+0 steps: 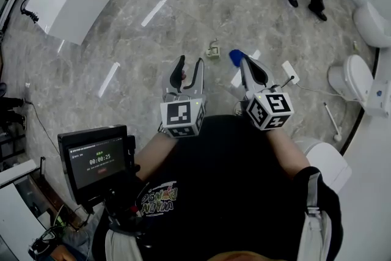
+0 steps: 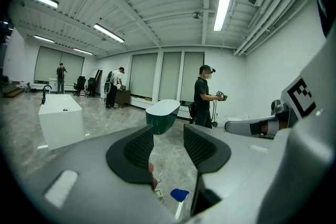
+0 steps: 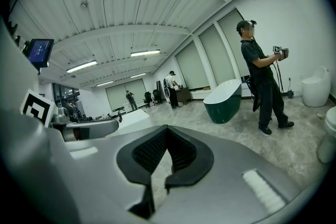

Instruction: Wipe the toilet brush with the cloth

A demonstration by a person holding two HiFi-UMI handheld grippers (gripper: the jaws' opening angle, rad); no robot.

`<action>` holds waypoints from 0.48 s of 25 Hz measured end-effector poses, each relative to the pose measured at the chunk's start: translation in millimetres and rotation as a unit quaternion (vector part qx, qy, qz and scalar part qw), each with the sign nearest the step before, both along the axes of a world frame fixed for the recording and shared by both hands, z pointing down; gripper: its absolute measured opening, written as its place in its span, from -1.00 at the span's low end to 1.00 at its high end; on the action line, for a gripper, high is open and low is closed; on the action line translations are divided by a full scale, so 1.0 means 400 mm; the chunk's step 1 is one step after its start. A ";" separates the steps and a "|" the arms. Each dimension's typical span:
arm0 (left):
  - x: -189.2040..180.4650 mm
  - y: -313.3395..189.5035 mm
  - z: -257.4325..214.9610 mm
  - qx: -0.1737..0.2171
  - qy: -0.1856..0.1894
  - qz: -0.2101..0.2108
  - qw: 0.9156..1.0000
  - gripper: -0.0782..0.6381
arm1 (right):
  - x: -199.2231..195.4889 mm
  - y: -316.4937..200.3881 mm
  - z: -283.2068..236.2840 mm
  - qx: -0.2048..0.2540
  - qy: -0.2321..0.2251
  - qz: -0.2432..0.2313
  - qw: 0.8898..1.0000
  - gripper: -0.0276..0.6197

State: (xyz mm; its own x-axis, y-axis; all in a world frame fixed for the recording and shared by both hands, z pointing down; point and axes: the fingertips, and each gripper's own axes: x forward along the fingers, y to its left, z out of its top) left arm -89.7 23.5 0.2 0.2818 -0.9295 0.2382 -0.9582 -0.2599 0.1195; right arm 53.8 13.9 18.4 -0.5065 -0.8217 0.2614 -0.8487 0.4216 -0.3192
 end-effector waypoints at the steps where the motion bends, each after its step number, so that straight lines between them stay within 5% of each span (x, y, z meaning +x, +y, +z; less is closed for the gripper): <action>1: 0.000 0.000 -0.001 0.000 0.000 0.000 1.000 -0.28 | 0.001 0.000 -0.001 0.000 -0.001 0.001 1.000 -0.91; 12: 0.004 -0.001 -0.002 0.001 -0.002 0.006 1.000 -0.28 | 0.008 0.000 -0.005 0.005 -0.002 0.008 1.000 -0.91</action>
